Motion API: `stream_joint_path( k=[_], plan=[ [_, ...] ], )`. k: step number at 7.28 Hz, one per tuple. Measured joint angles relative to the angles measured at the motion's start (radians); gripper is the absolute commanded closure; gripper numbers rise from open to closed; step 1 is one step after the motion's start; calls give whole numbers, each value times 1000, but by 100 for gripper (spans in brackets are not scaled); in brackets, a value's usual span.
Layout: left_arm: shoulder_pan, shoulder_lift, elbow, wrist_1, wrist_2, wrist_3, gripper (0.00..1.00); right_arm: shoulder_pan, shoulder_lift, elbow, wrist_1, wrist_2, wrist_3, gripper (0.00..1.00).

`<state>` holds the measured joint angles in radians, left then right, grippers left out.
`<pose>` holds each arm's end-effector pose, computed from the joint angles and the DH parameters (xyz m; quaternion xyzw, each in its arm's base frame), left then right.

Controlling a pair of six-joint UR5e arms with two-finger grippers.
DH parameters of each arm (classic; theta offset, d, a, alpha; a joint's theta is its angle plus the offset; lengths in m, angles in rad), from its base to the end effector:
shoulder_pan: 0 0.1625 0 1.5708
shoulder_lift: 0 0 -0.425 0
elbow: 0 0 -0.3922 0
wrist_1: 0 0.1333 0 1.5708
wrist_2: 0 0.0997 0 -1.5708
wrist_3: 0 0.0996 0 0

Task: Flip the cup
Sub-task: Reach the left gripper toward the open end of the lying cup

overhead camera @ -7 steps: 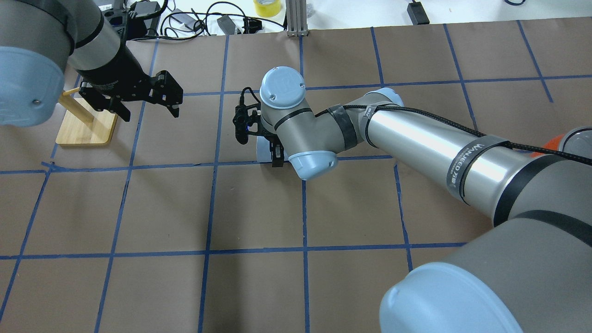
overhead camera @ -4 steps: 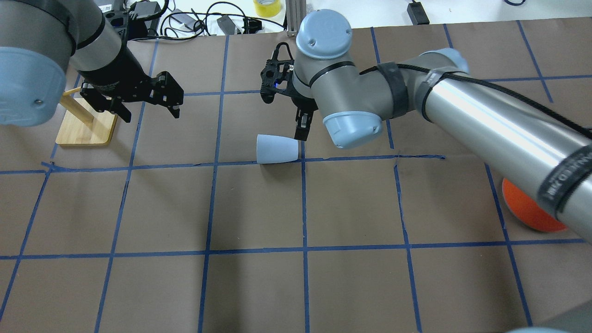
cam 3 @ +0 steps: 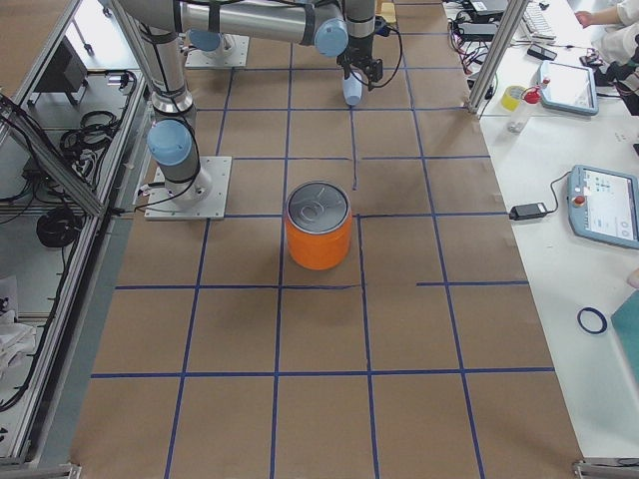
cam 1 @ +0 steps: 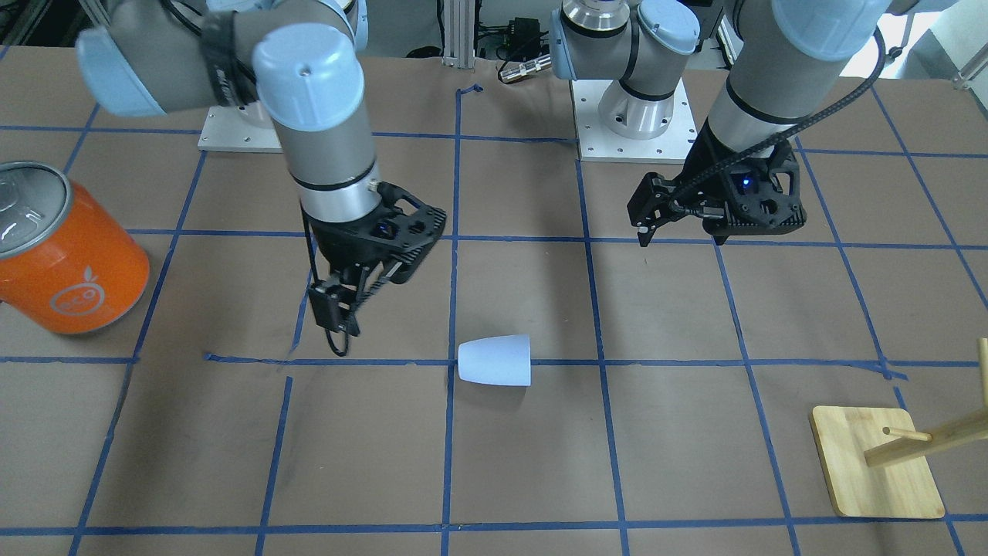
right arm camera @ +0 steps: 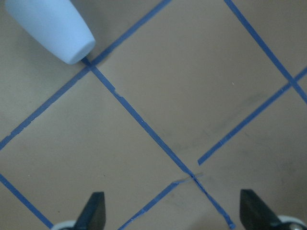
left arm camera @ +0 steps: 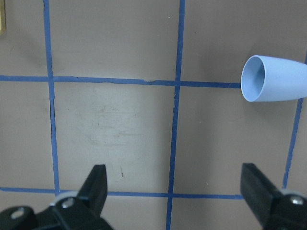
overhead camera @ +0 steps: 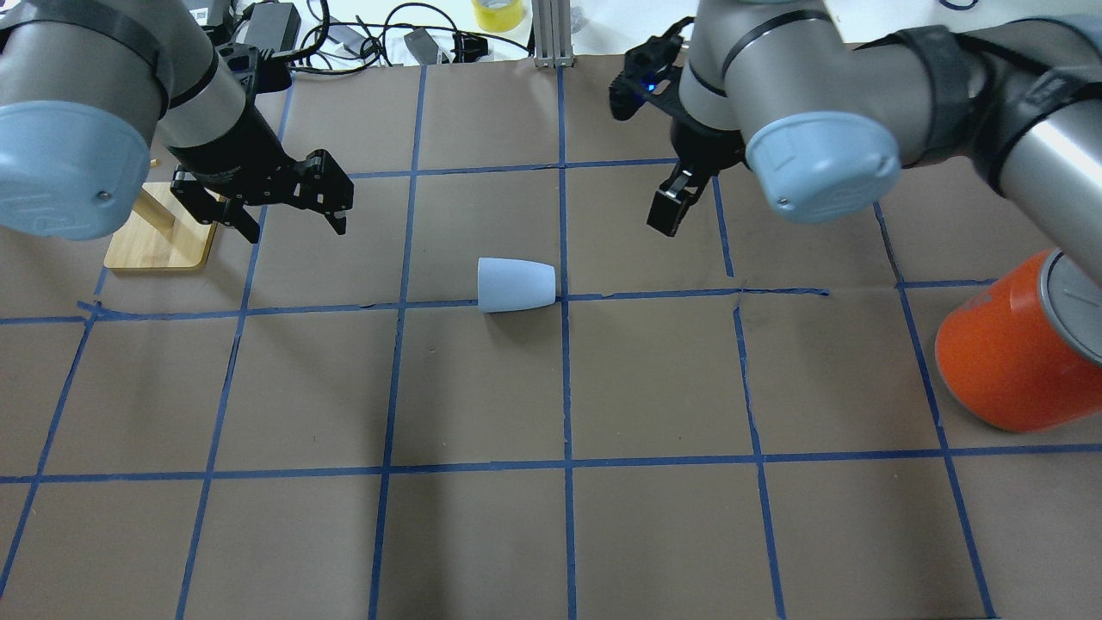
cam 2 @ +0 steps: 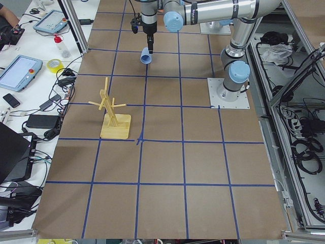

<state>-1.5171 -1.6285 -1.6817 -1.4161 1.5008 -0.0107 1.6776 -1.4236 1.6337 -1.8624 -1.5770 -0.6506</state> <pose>-0.1127 -0.5163 0.4202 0.0324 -0.9988 -0.0062 0.0351 0.1909 -0.5361 0.4100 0.3693 -0.9284 0.0384 0.0139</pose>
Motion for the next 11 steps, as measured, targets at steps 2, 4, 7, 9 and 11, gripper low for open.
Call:
stream_joint_path(
  k=[2, 4, 7, 9, 11],
  plan=[
    [-3, -34, -5, 47, -111, -23, 0, -37, -67, -1, 43, -36, 189, 0],
    [-7, -72, -36, 100, -228, -37, 0, -48, -129, -5, 84, -63, 434, 0],
    [-9, -159, -92, 251, -375, -43, 0, -51, -180, -9, 142, -64, 657, 0],
    [-24, -234, -97, 342, -432, -58, 0, -53, -203, -15, 180, -17, 731, 0],
    [-49, -301, -99, 394, -443, -61, 0, -64, -208, -30, 180, -1, 637, 0]
  ],
)
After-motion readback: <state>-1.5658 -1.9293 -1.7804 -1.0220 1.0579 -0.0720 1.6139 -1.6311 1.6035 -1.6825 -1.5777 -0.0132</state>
